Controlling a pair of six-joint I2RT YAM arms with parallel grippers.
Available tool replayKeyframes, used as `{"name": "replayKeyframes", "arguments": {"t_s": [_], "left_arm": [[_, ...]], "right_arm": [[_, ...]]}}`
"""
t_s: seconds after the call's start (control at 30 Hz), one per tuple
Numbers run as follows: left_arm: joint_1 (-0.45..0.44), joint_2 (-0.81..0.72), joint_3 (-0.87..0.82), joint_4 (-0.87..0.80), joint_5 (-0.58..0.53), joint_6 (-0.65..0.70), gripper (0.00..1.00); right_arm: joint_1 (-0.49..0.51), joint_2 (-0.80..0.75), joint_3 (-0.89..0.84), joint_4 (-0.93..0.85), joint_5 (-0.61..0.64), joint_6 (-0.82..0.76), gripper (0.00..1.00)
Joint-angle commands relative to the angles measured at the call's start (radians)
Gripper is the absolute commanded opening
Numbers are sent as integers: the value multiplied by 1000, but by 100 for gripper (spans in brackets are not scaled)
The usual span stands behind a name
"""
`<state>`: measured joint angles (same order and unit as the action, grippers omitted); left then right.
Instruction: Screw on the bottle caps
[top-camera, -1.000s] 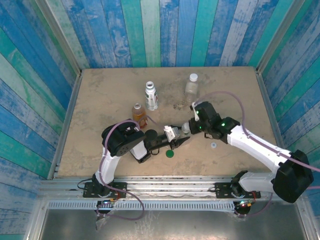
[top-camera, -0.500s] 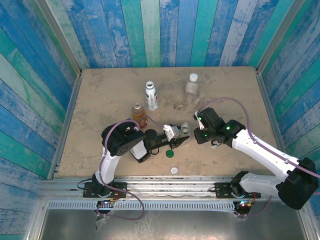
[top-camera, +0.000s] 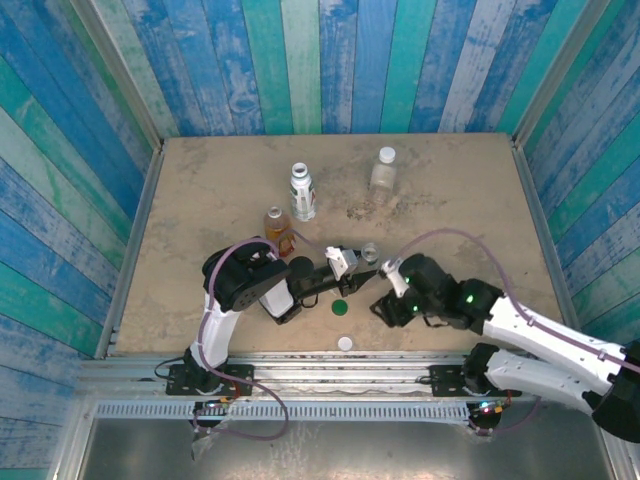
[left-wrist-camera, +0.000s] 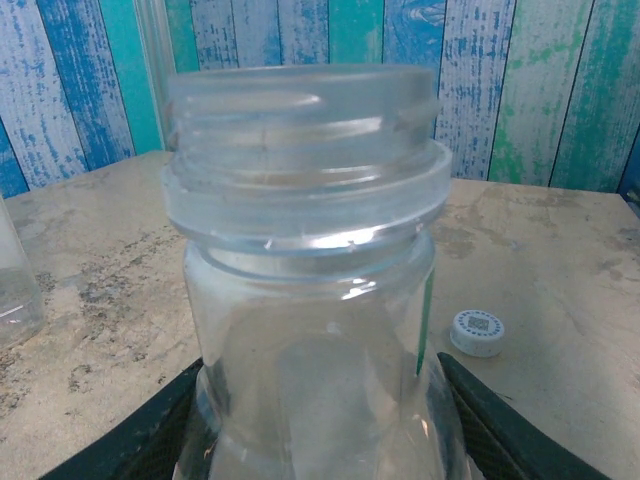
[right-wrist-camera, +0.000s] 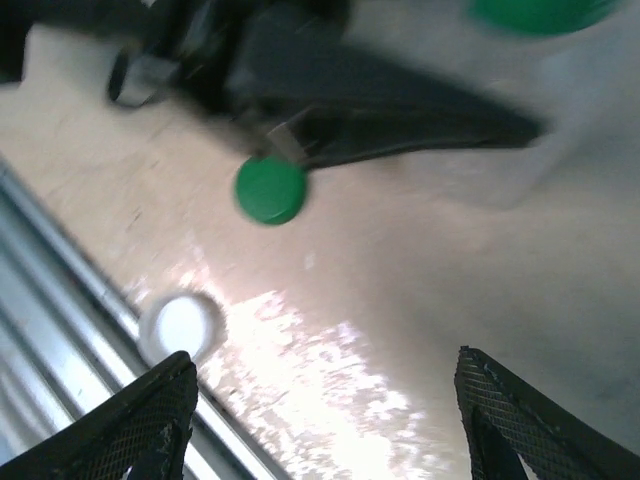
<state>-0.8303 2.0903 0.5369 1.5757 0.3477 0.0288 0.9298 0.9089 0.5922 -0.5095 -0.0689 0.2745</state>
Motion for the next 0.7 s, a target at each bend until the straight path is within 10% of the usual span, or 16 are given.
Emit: {"name": "replayKeyframes", "arguments": {"t_s": [0.0,0.3,0.67], "left_arm": [[10,20,-5,-47,-34,8,54],[10,27,-5,-45,-33,3,55],[10,20,-6,-58,-43,6,56]], "right_arm": [[119,-18,-72,132,35,18,67],[343,221,-73,297,176,-19,59],[376,401,-66,378,213,-26,39]]}}
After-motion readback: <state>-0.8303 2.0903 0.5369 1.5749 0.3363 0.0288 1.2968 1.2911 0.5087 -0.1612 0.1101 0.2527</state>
